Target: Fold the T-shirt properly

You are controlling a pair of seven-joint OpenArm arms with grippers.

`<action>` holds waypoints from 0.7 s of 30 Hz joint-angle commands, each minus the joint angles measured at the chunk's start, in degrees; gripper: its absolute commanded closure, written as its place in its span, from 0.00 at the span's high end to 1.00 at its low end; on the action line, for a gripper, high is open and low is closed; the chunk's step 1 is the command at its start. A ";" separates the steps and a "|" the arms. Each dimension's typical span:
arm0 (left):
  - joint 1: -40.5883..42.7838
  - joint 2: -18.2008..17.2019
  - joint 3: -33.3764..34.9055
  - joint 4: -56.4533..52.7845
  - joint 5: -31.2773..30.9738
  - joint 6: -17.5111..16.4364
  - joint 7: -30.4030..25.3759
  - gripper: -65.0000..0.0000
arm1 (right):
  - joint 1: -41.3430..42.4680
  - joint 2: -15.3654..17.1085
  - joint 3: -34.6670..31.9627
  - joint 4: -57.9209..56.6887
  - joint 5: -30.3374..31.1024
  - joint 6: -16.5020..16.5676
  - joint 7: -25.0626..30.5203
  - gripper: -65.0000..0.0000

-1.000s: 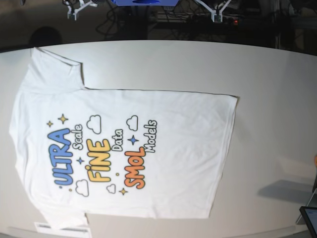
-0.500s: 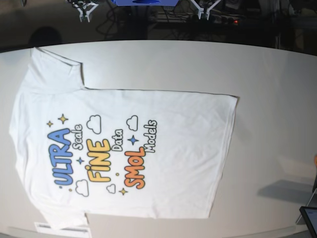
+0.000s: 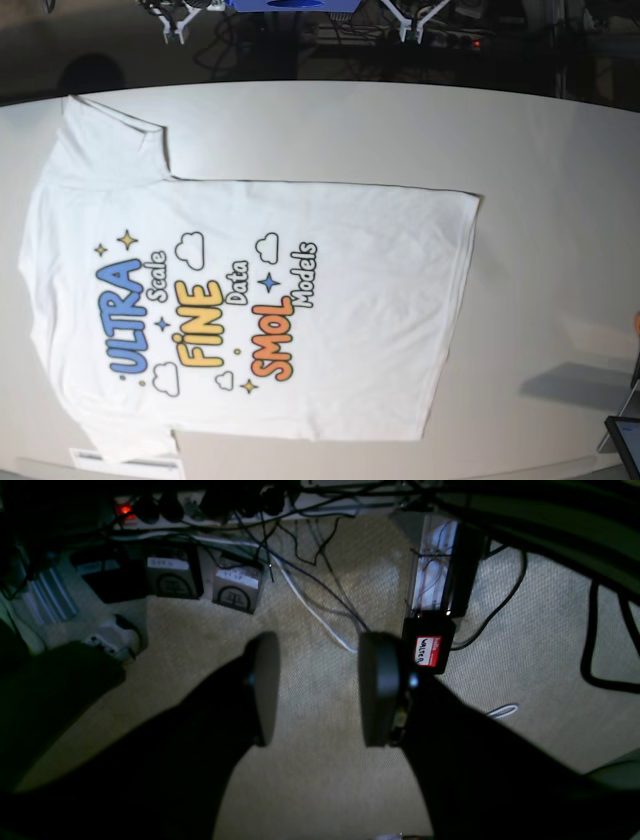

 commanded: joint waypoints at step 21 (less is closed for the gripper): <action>1.94 -0.26 -0.32 1.03 0.07 0.06 -0.63 0.00 | -0.73 0.18 2.10 0.48 0.41 0.32 0.47 0.03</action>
